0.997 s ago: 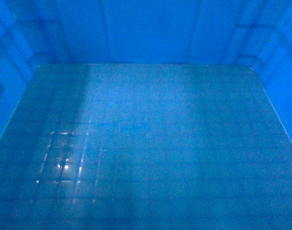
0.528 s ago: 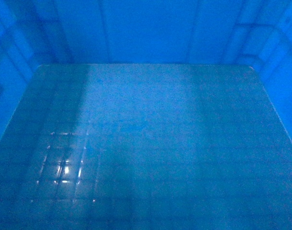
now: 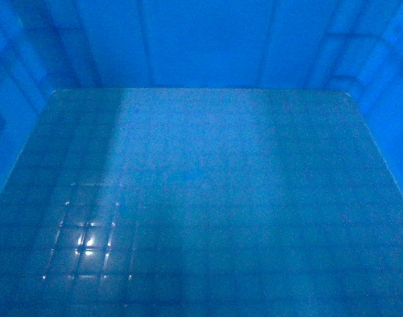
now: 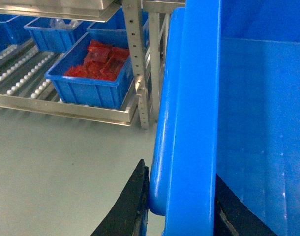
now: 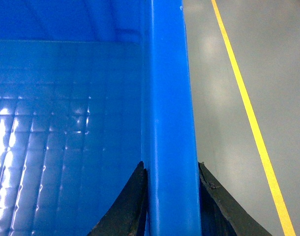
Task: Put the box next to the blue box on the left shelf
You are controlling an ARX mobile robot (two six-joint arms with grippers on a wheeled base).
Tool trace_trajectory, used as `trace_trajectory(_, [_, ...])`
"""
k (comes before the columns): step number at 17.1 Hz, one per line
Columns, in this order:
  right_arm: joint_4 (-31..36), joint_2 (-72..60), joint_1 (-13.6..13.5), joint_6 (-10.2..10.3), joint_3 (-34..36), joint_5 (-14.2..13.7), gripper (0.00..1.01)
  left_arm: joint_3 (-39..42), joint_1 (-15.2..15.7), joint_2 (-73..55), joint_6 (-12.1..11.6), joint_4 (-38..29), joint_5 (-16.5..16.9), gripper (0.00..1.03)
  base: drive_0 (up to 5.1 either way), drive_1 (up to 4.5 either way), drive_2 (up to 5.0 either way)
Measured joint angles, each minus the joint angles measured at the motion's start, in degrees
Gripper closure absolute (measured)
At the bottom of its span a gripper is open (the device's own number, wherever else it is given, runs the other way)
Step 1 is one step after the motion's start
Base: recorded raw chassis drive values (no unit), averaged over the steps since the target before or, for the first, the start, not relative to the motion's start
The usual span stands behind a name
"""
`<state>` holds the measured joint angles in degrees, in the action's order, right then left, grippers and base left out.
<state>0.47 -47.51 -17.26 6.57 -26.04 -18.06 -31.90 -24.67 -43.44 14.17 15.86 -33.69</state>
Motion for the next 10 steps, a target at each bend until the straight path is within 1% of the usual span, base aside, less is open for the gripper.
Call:
trace_trajectory(9, [0.0,0.0,0.0,0.0,0.0,0.0,0.79,0.0,0.0,0.0,0.0,0.1,0.0,0.83,0.0,4.01,-4.0])
trace_trajectory(10, [0.1,0.0,0.0,0.0,0.0,0.0,0.79,0.0,0.0,0.0,0.0,-0.1,-0.1,0.83,0.0,0.0,0.0])
